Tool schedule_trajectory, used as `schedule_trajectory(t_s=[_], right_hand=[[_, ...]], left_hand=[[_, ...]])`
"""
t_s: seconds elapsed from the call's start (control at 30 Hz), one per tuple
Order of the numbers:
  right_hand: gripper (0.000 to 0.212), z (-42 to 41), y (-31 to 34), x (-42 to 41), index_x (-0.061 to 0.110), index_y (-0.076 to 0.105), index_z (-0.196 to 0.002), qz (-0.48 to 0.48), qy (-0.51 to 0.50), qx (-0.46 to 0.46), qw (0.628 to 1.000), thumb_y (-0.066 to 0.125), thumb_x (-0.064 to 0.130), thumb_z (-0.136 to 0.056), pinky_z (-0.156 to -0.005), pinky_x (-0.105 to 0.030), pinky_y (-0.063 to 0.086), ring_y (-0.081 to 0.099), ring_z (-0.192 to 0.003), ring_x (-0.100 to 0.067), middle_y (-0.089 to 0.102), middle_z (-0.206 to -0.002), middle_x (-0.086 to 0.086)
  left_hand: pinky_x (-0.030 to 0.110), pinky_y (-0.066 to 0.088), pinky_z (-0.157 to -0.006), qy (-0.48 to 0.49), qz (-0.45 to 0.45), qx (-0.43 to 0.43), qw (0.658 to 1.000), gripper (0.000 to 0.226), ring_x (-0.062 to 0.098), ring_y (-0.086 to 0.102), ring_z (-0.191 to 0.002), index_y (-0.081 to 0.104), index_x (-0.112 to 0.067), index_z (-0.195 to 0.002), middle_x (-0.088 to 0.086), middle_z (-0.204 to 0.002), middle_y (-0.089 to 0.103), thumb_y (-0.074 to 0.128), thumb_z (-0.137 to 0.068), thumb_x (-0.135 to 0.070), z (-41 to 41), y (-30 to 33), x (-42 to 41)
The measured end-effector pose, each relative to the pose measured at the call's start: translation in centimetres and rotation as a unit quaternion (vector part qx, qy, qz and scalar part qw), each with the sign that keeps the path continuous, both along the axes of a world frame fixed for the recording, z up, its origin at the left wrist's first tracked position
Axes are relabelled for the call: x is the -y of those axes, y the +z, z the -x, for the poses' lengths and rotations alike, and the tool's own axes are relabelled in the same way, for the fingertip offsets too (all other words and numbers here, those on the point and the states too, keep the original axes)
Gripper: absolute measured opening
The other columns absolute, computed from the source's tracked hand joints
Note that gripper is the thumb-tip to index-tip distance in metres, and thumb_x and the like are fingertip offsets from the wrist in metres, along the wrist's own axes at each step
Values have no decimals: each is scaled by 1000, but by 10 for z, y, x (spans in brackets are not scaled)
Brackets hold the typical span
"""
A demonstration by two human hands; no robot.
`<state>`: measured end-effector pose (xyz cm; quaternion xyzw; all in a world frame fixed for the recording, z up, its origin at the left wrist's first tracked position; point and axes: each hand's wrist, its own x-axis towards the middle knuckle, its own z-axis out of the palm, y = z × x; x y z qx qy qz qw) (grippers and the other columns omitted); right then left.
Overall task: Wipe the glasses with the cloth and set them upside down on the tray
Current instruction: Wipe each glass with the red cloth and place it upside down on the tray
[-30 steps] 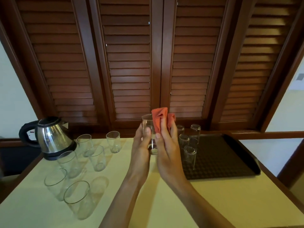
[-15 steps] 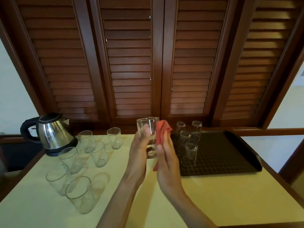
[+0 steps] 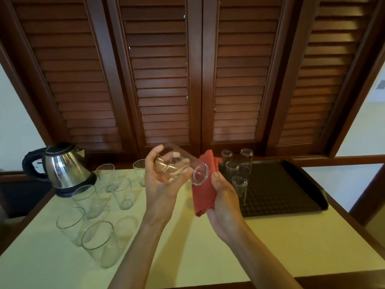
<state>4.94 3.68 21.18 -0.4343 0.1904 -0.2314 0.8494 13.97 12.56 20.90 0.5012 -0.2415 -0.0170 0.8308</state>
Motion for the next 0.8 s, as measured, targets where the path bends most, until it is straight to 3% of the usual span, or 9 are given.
schedule_trajectory(t_s=[0.13, 0.2, 0.27, 0.37, 0.47, 0.57, 0.63, 0.7, 0.8], right_hand=[[28, 1, -1, -6, 23, 67, -122, 25, -9, 27, 999, 44, 21, -106, -96, -38, 54, 71, -108, -20, 76, -114, -4], [28, -7, 7, 4, 27, 70, -112, 36, -41, 7, 998, 42, 23, -108, -90, -37, 53, 71, -96, -18, 78, -100, -1], [28, -10, 9, 6, 27, 71, -109, 36, -42, -41, 998, 43, 28, -108, -84, -39, 50, 68, -95, -23, 77, -98, -4], [32, -3, 4, -4, 17, 68, -124, -6, 14, -51, 999, 41, 27, -108, -85, -36, 55, 69, -108, -25, 76, -113, -10], [35, -4, 7, 0, 13, 62, -133, -38, 5, -30, 999, 39, 25, -109, -89, -37, 54, 67, -112, -25, 73, -120, -12], [34, -11, 16, 11, 13, 59, -135, -53, -25, -12, 998, 40, 25, -109, -85, -38, 54, 67, -103, -23, 71, -119, -15], [34, -18, 16, 13, 17, 62, -133, 19, -42, 0, 999, 39, 25, -110, -88, -40, 55, 69, -98, -24, 74, -110, -11], [33, -19, 14, 12, 27, 62, -132, 170, -88, 33, 981, 38, 25, -110, -93, -40, 56, 71, -101, -21, 75, -108, -4], [39, -17, -4, 0, 44, 45, -143, 422, -117, 72, 896, 37, 27, -109, -103, -29, 50, 61, -125, -12, 66, -133, 3]], left_hand=[[29, 60, -78, -2, 19, -8, 1000, 68, 29, 76, -105, 53, -28, -130, 4, -120, 67, 80, -75, 2, -7, 4, -1], [30, 60, -80, -16, 1, -6, 1000, 71, 29, 76, -103, 53, -27, -130, 0, -117, 70, 84, -74, 2, 1, -3, -3], [35, 62, -83, -42, 6, -2, 999, 75, 32, 75, -105, 53, -25, -132, 1, -117, 71, 90, -72, 1, 5, -5, -4], [44, 62, -91, -36, 39, -6, 999, 73, 37, 71, -115, 51, -26, -132, 7, -123, 67, 88, -69, -14, -5, 3, -4], [34, 60, -93, 11, -3, 9, 1000, 73, 28, 71, -119, 51, -23, -124, 8, -125, 71, 94, -67, -10, -9, 1, -7], [31, 60, -94, 26, -63, 2, 998, 62, 18, 72, -112, 50, -16, -107, 13, -120, 73, 93, -63, -9, 4, -16, -7], [20, 58, -84, 27, -106, -15, 994, 54, 14, 74, -103, 55, -13, -104, 14, -111, 75, 92, -66, -10, 13, -24, -4], [16, 56, -81, -4, -136, -26, 990, 48, 11, 75, -100, 65, -17, -115, 4, -103, 79, 89, -75, -12, 18, -24, 0], [36, 55, -100, -78, -109, -43, 990, 41, 23, 70, -120, 71, -17, -130, 5, -120, 78, 76, -91, -30, 18, -15, 0]])
